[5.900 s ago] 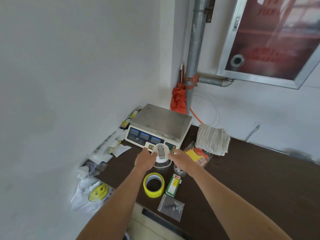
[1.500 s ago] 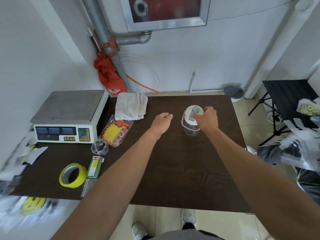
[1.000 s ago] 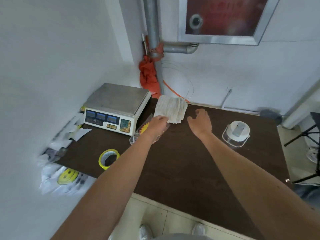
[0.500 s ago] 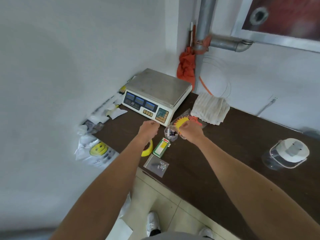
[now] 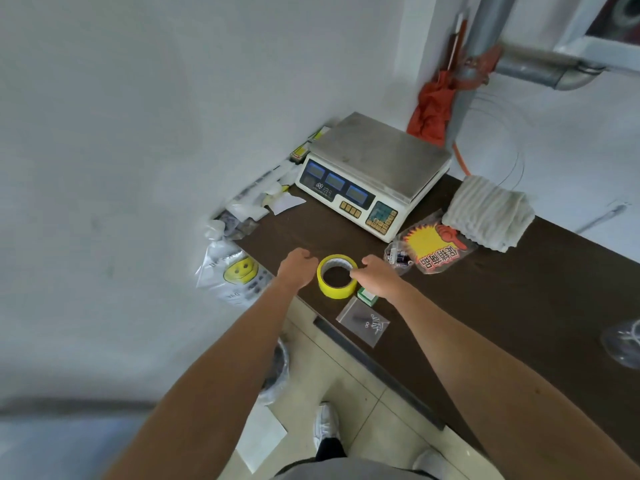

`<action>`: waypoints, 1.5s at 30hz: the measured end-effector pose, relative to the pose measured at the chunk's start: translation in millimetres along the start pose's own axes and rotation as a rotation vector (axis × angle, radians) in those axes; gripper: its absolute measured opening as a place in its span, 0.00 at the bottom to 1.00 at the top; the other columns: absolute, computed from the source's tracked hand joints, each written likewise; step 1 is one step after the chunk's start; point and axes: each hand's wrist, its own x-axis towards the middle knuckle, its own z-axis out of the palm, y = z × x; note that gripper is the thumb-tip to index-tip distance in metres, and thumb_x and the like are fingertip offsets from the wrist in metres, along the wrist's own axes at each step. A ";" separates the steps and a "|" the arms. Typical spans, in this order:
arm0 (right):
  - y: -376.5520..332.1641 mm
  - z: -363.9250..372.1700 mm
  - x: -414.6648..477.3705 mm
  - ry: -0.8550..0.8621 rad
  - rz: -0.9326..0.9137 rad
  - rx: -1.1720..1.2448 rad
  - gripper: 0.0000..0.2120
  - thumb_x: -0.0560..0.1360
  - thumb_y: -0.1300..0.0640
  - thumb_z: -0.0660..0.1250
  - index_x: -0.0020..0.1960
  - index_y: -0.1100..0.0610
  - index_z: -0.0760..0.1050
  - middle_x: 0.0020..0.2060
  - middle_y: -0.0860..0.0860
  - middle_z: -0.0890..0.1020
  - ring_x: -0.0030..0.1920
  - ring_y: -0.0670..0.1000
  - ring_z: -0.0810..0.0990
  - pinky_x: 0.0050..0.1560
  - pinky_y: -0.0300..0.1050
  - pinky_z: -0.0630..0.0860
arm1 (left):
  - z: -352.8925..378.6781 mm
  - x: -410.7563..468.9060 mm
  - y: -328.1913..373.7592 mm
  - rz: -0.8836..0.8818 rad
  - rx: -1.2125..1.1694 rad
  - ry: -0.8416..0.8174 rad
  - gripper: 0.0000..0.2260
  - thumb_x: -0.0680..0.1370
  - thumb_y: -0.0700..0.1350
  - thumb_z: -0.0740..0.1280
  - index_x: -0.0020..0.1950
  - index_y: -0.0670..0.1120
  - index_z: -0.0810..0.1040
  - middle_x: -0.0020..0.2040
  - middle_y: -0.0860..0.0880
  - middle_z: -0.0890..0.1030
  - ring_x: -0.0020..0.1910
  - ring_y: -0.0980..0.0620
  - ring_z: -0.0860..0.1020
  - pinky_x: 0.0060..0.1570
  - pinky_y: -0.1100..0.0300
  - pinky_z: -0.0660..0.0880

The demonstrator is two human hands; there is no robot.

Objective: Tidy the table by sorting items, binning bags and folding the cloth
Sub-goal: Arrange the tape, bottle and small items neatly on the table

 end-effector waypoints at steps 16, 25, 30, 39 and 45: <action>9.4 22.6 20.0 -0.072 0.218 0.557 0.25 0.78 0.52 0.68 0.71 0.61 0.69 0.62 0.57 0.77 0.58 0.54 0.79 0.52 0.50 0.78 | 20.8 -43.2 15.9 -0.076 -0.086 -0.113 0.11 0.80 0.49 0.67 0.55 0.43 0.76 0.48 0.42 0.77 0.45 0.45 0.77 0.52 0.51 0.77; 16.1 19.6 17.1 -0.053 0.149 0.555 0.18 0.77 0.49 0.68 0.63 0.56 0.74 0.58 0.55 0.79 0.59 0.53 0.79 0.62 0.54 0.77 | 21.4 -50.5 28.9 -0.127 -0.231 -0.062 0.14 0.79 0.48 0.66 0.61 0.43 0.78 0.57 0.42 0.80 0.58 0.43 0.79 0.59 0.48 0.79; 6.4 0.3 11.1 -0.029 0.059 0.594 0.29 0.77 0.48 0.68 0.74 0.55 0.66 0.66 0.53 0.75 0.64 0.53 0.76 0.56 0.49 0.76 | 24.7 -53.9 40.7 -0.124 -0.320 0.015 0.12 0.78 0.49 0.66 0.57 0.45 0.79 0.55 0.43 0.81 0.55 0.44 0.82 0.56 0.48 0.81; 18.3 -44.0 -14.3 0.127 -0.057 0.625 0.24 0.73 0.47 0.69 0.65 0.56 0.75 0.56 0.51 0.77 0.59 0.54 0.78 0.64 0.55 0.76 | 47.2 -76.0 87.9 0.001 -0.390 0.095 0.04 0.75 0.49 0.65 0.42 0.50 0.77 0.48 0.44 0.84 0.46 0.44 0.83 0.55 0.45 0.81; 41.0 -95.1 -39.2 0.242 -0.124 0.629 0.08 0.78 0.53 0.64 0.52 0.57 0.76 0.41 0.49 0.77 0.43 0.51 0.77 0.43 0.42 0.76 | 70.2 -86.3 141.0 0.084 -0.392 0.059 0.07 0.74 0.52 0.65 0.44 0.50 0.79 0.50 0.44 0.84 0.49 0.43 0.84 0.54 0.44 0.82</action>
